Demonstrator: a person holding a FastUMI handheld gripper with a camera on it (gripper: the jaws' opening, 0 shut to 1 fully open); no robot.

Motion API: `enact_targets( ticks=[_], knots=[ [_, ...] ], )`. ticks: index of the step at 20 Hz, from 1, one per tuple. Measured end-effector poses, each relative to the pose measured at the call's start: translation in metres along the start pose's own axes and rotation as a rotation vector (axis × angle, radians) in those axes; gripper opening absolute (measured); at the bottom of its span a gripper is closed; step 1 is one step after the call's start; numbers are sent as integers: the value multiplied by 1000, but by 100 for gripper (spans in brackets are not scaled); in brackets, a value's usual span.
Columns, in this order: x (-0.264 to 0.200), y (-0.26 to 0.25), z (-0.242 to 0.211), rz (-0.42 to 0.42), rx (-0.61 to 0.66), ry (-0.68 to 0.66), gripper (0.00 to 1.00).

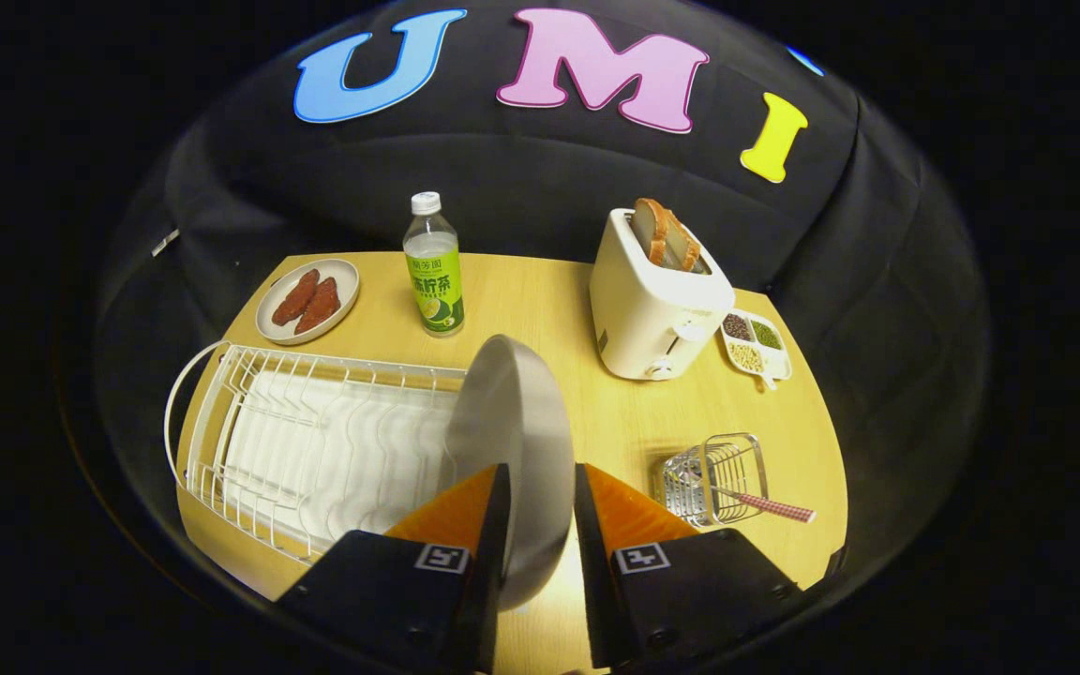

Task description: Take the plate from the dish rack, then take the spoon from the basket and place it into the plate.

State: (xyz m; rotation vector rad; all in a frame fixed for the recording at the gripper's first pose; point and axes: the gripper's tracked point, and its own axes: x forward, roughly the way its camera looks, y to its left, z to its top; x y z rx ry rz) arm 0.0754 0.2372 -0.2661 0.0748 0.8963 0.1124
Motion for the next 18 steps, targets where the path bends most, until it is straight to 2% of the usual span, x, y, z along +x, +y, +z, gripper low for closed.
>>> enact_targets(
  ticks=[1, 3, 5, 7, 12, 18],
  knots=[
    [-2, -3, 8, -45, -17, -23, 32],
    [-11, 2, 23, -89, -55, -66, 24],
    [-18, 7, 41, -123, -123, -133, 22],
    [-21, 11, 42, -137, -154, -138, 20],
    [-19, 9, 43, -193, -156, -170, 20],
    [-44, 10, 79, -241, -220, -290, 20]
  ],
)
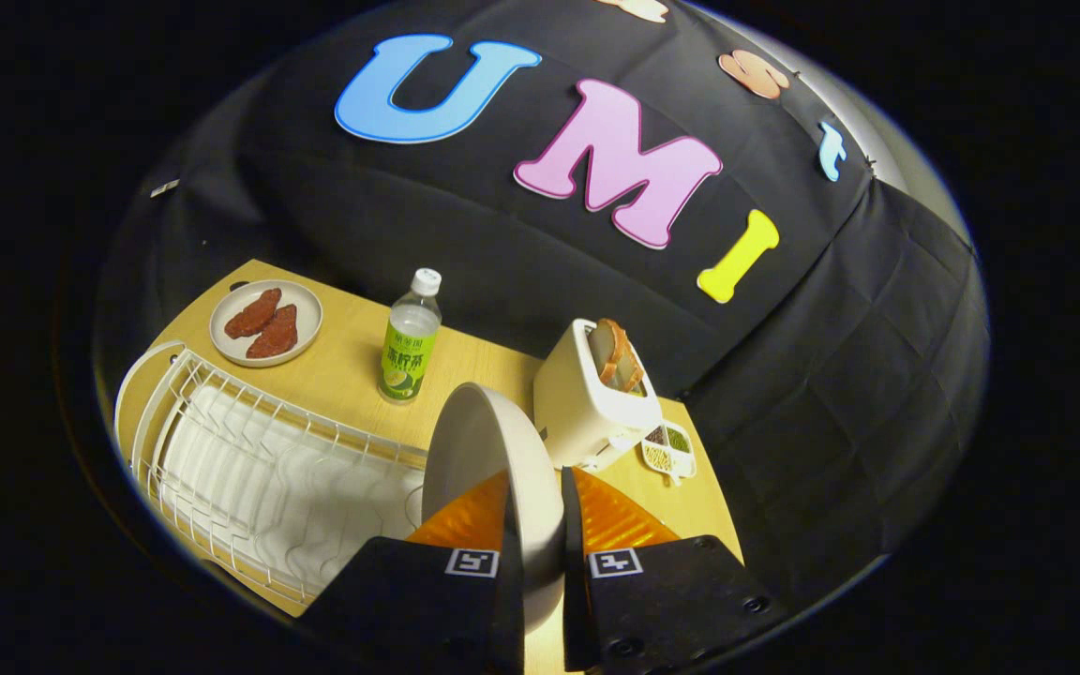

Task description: Take the plate from the dish rack, then take the spoon from the basket and place it into the plate.

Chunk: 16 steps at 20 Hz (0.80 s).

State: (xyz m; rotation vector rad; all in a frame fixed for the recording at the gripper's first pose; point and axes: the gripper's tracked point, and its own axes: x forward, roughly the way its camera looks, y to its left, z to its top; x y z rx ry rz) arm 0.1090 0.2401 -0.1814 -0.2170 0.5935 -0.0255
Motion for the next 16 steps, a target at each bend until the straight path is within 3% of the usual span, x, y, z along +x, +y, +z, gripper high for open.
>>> enact_targets(
  ticks=[4, 7, 11, 16],
  knots=[
    [-24, -19, 10, 61, 94, -48, 20],
    [-47, -39, 5, 159, 171, -64, 20],
    [-81, -63, -18, 320, 292, -47, 20],
    [-108, -100, -70, 380, 380, -25, 20]
  ],
)
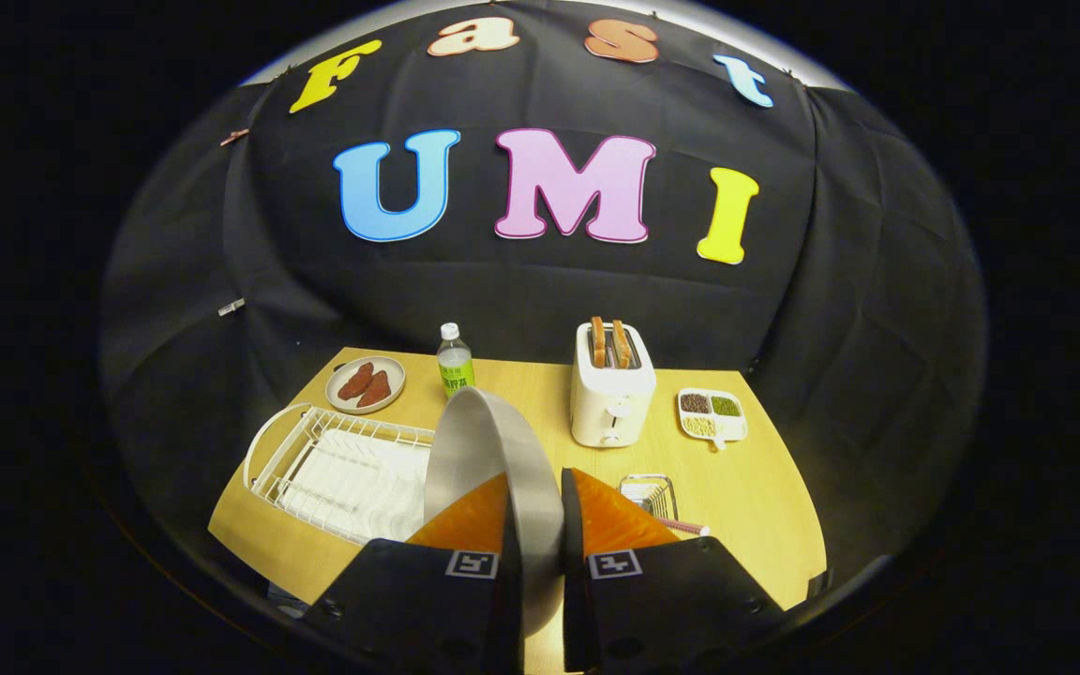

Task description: Take the plate from the dish rack, then take the spoon from the basket and place it into the plate.

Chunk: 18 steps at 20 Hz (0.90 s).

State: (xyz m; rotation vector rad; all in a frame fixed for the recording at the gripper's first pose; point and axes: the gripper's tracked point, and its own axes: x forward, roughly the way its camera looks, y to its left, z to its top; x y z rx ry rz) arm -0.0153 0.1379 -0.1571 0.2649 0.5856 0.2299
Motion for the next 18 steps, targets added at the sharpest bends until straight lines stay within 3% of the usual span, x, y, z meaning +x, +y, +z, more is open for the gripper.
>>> enact_targets(
  ticks=[11, 18],
  knots=[
    [-10, -69, -186, 92, 336, 287, 20],
    [23, -83, -245, 108, 445, 391, 20]
  ],
)
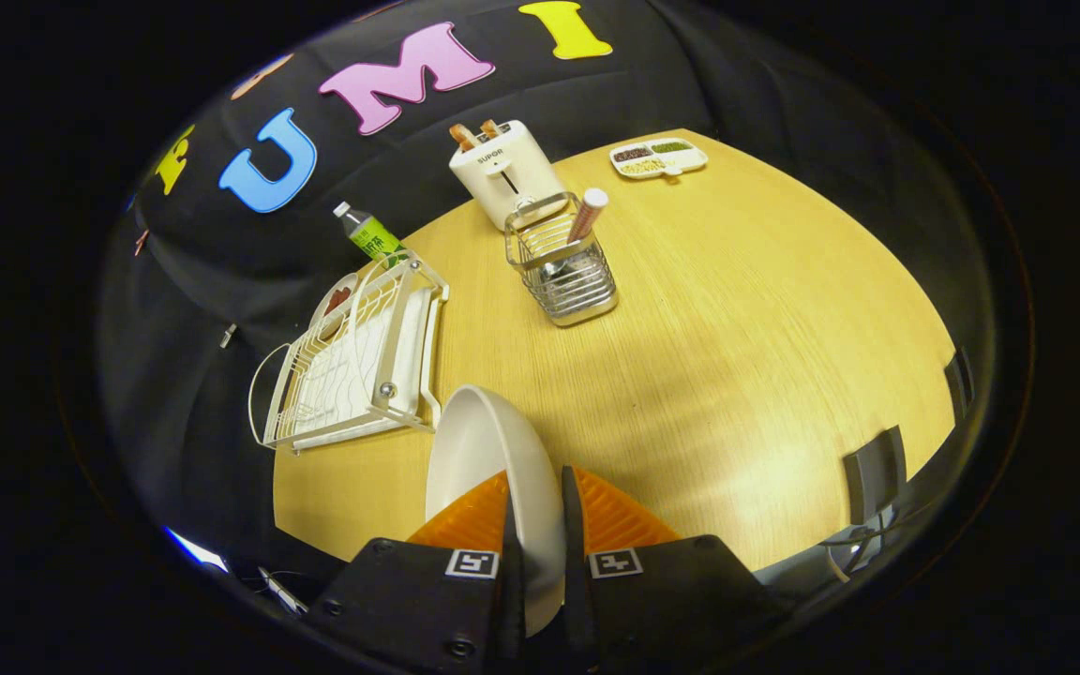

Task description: Take the plate from the dish rack, then take the spoon from the basket and place it into the plate.

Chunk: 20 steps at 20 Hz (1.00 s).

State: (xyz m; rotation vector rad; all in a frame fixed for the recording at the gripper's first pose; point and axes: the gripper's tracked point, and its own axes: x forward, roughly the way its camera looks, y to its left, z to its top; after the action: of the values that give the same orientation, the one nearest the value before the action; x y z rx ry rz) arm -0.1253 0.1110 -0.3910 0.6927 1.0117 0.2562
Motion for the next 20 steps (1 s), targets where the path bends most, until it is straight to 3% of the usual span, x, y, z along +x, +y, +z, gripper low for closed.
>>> enact_targets(
  ticks=[3, 7, 10, 12, 13, 14, 15, 18, 19, 20],
  knots=[
    [13, 1, 7, 17, 57, -11, 21],
    [26, -17, 7, -69, 33, 24, 27],
    [25, -18, 11, -82, 31, 25, 24],
    [22, -22, 18, -89, 28, 11, 37],
    [19, -24, 23, -96, 16, -2, 49],
    [16, -27, 31, -98, 2, -21, 52],
    [11, -27, 38, -96, -15, -41, 65],
    [-8, -27, 69, -79, -84, -112, 82],
    [-14, -27, 83, -77, -119, -137, 92],
    [-22, -25, 96, -71, -161, -162, 93]
  ],
)
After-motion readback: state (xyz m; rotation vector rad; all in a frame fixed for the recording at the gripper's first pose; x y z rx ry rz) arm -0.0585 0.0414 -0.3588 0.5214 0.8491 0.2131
